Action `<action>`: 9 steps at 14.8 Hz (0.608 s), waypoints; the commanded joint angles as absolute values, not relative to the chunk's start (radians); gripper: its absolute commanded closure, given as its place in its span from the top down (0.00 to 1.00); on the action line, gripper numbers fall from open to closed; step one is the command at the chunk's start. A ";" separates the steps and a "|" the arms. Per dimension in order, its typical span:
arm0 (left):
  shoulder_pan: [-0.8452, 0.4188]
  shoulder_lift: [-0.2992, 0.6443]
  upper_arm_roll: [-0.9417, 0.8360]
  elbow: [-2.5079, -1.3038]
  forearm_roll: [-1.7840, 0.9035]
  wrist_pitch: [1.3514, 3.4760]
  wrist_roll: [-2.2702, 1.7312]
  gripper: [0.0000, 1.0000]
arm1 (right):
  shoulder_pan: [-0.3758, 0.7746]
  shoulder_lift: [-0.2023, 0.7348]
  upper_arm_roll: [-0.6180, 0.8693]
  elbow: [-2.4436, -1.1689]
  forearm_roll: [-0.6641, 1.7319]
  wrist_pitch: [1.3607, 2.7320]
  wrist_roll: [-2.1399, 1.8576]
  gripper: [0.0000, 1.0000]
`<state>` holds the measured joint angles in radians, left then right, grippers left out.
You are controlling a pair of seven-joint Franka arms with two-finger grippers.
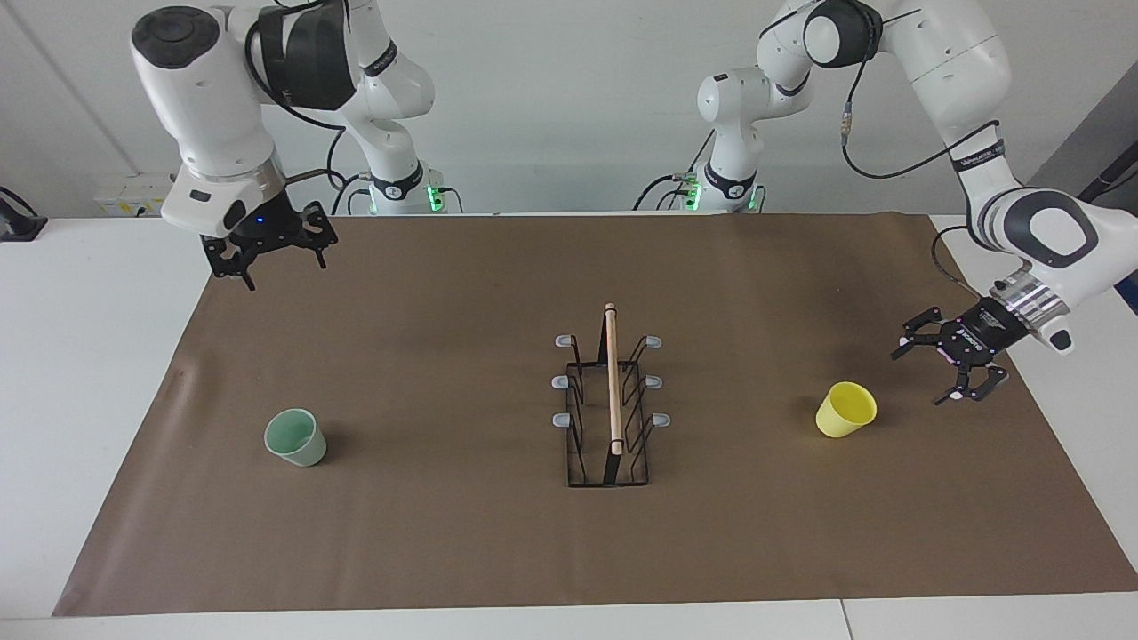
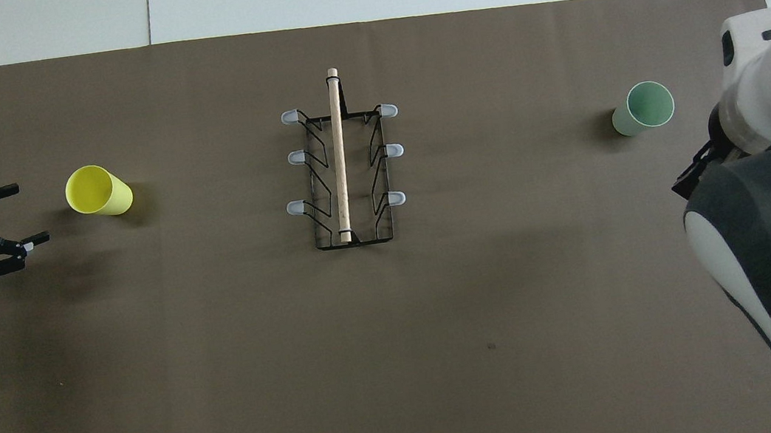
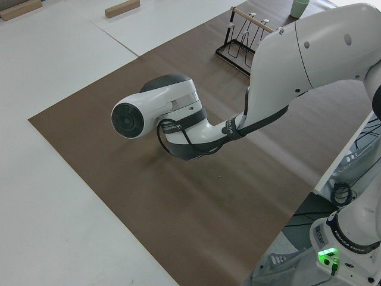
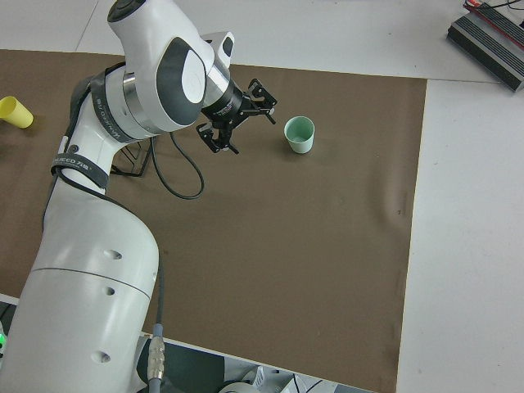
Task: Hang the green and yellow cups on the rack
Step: 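Reach the yellow cup with the left gripper while the right gripper reaches the green cup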
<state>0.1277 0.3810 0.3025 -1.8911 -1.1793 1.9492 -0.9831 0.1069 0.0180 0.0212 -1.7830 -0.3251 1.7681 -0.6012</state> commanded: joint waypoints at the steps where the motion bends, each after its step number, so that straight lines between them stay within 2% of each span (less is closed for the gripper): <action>1: 0.137 0.327 0.285 -1.988 -1.261 2.020 -0.996 1.00 | 0.133 0.060 0.021 -1.801 -0.449 1.830 -0.748 1.00; 6: 0.135 0.310 0.270 -2.097 -1.417 2.059 -0.835 1.00 | 0.173 0.156 0.020 -1.815 -0.616 1.946 -0.925 1.00; 9: 0.210 0.328 0.203 -2.108 -1.477 2.040 -0.744 1.00 | 0.196 0.176 0.021 -1.870 -0.777 2.060 -1.047 1.00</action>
